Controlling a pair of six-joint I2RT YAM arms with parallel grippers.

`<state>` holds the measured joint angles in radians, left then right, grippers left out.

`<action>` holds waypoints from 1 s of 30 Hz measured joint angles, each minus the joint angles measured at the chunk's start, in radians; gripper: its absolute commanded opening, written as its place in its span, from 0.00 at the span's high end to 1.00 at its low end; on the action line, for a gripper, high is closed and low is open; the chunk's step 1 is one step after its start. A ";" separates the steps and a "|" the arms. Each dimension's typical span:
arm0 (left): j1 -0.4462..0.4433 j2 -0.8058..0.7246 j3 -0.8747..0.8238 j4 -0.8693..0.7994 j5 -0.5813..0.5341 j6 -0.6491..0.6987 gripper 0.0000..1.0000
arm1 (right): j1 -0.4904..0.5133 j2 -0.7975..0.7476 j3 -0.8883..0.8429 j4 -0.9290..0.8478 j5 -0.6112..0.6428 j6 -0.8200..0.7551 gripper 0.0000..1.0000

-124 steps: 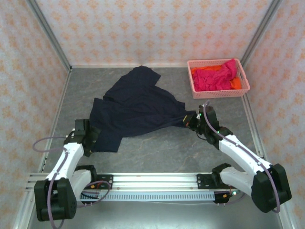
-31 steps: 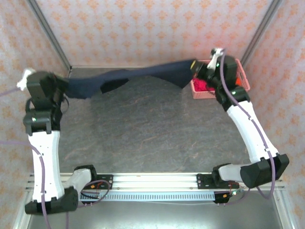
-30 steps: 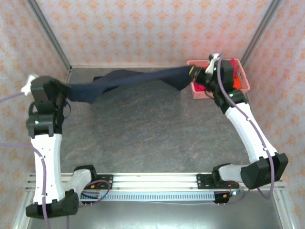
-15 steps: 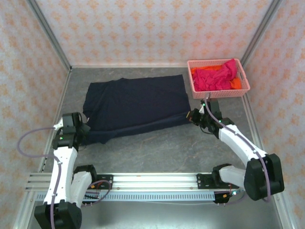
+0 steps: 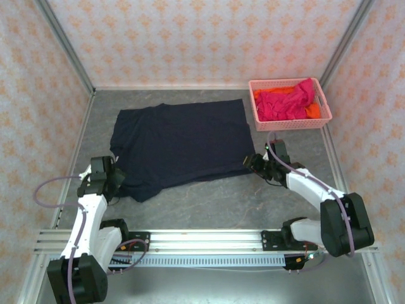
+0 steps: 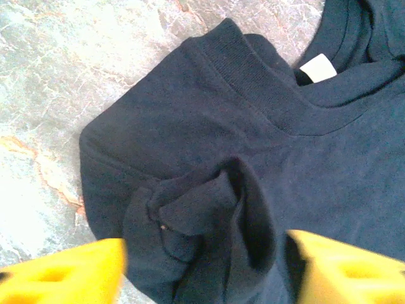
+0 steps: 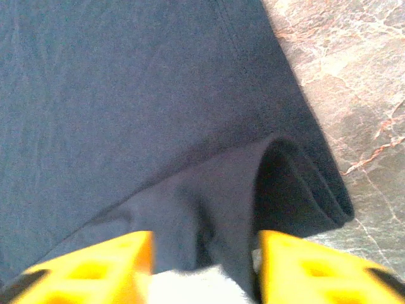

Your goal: Fold and stack the t-shirts

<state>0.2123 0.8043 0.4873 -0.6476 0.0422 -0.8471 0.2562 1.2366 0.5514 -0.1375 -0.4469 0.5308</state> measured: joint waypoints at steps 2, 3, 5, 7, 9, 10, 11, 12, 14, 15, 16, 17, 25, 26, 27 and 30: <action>0.000 -0.020 0.008 -0.026 -0.016 0.005 0.00 | 0.000 -0.024 0.003 -0.030 0.018 -0.011 0.19; 0.000 -0.036 0.019 -0.050 -0.029 0.008 0.00 | 0.000 -0.040 0.007 -0.050 0.030 -0.017 0.17; 0.000 -0.069 0.063 -0.095 -0.060 0.021 0.00 | 0.000 -0.085 0.036 -0.108 0.064 -0.041 0.16; 0.000 -0.084 0.129 -0.133 -0.087 0.039 0.00 | 0.000 -0.113 0.087 -0.159 0.093 -0.069 0.16; 0.000 -0.085 0.216 -0.166 -0.120 0.057 0.00 | 0.003 -0.121 0.154 -0.191 0.122 -0.099 0.16; 0.000 -0.085 0.264 -0.179 -0.139 0.064 0.01 | 0.008 -0.119 0.191 -0.200 0.140 -0.117 0.17; 0.000 -0.090 0.299 -0.181 -0.156 0.072 0.02 | 0.014 -0.114 0.220 -0.200 0.150 -0.130 0.17; 0.000 -0.097 0.322 -0.175 -0.161 0.080 0.02 | 0.023 -0.103 0.247 -0.198 0.160 -0.141 0.18; 0.000 -0.103 0.338 -0.130 -0.154 0.089 0.03 | 0.051 -0.050 0.301 -0.182 0.173 -0.157 0.19; 0.000 -0.088 0.339 -0.105 -0.144 0.089 0.05 | 0.064 -0.014 0.322 -0.167 0.179 -0.161 0.21; -0.002 -0.044 0.343 -0.079 -0.127 0.085 0.08 | 0.079 0.035 0.344 -0.146 0.184 -0.165 0.23; -0.008 0.034 0.358 -0.050 -0.112 0.078 0.09 | 0.096 0.094 0.366 -0.119 0.189 -0.166 0.24; -0.145 0.683 0.517 0.178 -0.044 0.051 0.10 | 0.144 0.473 0.470 0.062 0.220 -0.113 0.38; -0.148 0.732 0.543 0.187 -0.044 0.051 0.10 | 0.144 0.500 0.478 0.076 0.225 -0.105 0.38; -0.147 0.769 0.565 0.194 -0.044 0.051 0.10 | 0.144 0.520 0.484 0.087 0.229 -0.101 0.38; -0.146 0.877 0.634 0.219 -0.050 0.043 0.09 | 0.144 0.573 0.498 0.122 0.233 -0.085 0.40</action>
<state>0.0662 1.6814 1.1213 -0.4286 -0.0074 -0.8036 0.4004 1.8095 1.0496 -0.0151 -0.2138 0.4454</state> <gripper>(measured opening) 0.905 0.614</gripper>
